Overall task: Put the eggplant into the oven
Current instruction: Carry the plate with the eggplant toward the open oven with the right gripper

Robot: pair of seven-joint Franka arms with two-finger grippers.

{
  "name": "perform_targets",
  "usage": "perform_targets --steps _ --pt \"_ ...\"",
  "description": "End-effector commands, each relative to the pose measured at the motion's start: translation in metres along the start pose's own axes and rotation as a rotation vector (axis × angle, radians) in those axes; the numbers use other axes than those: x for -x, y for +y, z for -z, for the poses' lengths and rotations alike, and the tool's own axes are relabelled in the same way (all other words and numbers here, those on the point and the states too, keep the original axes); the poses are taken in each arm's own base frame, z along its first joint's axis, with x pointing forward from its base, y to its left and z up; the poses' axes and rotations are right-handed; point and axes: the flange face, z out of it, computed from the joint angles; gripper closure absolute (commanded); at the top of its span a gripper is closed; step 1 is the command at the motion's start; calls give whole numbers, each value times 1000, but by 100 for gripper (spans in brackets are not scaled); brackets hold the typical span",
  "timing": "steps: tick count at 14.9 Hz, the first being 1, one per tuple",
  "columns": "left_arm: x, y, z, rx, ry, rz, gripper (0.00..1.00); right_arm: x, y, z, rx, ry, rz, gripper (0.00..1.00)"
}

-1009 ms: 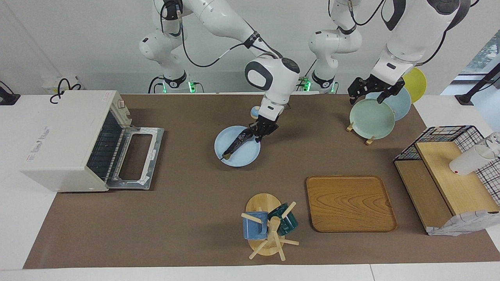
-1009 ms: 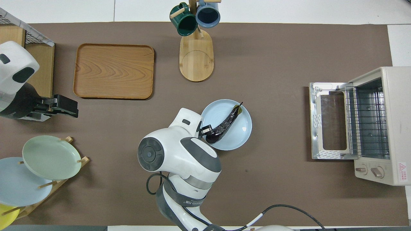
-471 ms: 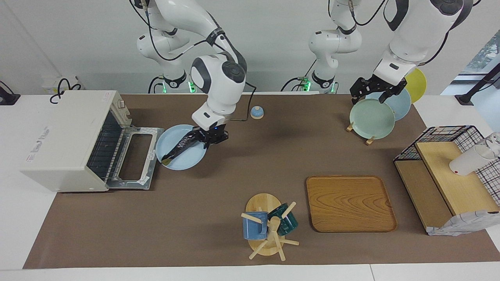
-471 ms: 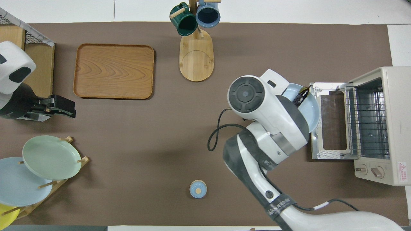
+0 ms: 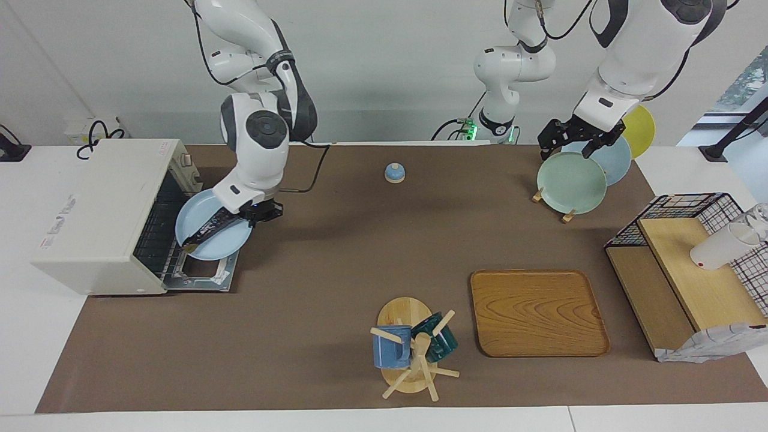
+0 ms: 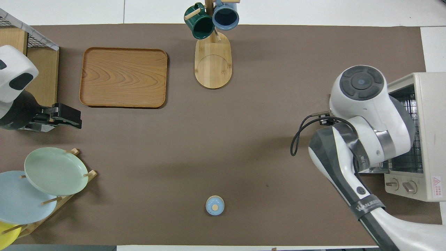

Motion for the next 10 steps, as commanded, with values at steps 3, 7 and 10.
perform_targets --steps 3,7,10 --pt "2 -6 2 -16 -9 5 0 16 63 -36 -38 4 63 100" --pt "2 -7 2 -15 -3 6 0 29 78 -66 -64 33 65 100" --pt "2 -7 2 -15 -3 6 0 36 87 -76 -97 16 70 100"
